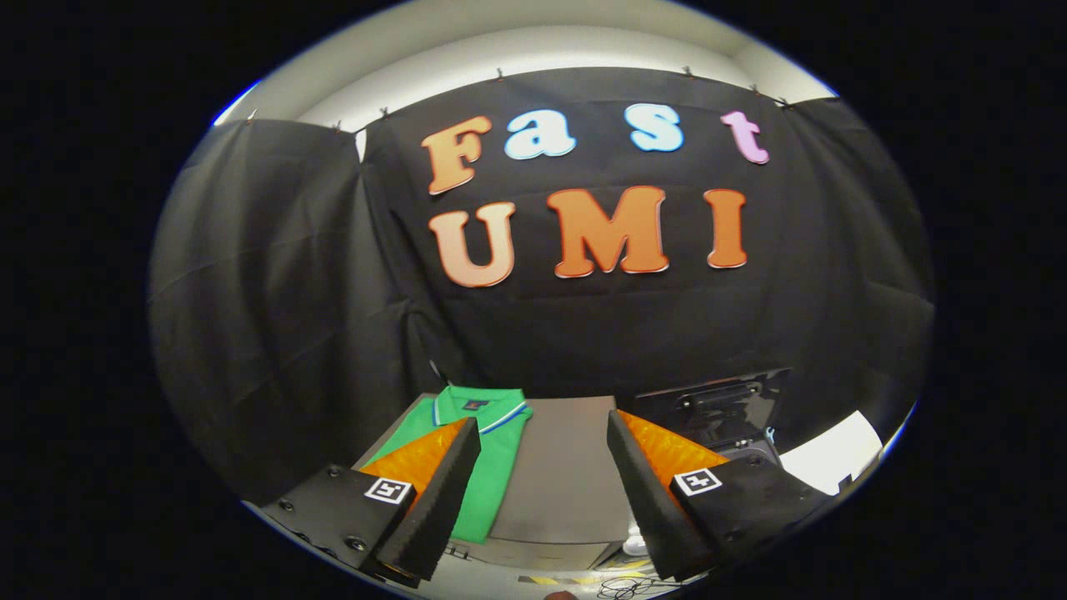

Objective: Put the clothes into the washing machine and then close the washing machine lid.

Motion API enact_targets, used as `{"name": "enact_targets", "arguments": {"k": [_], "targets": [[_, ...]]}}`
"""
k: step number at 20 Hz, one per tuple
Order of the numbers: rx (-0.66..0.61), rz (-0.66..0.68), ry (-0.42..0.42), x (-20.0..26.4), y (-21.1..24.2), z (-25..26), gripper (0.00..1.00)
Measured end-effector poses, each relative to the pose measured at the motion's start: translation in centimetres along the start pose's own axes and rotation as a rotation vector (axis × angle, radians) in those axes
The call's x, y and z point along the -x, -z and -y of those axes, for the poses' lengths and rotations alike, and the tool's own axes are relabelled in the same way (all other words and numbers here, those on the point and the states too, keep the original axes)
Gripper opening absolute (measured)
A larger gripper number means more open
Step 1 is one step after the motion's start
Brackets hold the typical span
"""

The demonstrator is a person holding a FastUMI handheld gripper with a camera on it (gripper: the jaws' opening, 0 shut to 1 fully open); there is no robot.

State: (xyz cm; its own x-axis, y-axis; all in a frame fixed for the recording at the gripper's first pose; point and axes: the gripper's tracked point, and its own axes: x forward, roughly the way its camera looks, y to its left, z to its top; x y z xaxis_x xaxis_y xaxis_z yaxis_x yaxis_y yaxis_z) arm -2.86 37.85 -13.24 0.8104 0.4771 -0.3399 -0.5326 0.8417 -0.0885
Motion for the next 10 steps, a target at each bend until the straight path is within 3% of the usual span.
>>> {"name": "enact_targets", "arguments": {"k": [4, 10], "targets": [[0.046, -0.117, -0.074, -2.9, 4.5, -6.8, 0.99], [0.047, -0.265, -0.092, -7.4, 10.3, -11.4, 0.99]]}}
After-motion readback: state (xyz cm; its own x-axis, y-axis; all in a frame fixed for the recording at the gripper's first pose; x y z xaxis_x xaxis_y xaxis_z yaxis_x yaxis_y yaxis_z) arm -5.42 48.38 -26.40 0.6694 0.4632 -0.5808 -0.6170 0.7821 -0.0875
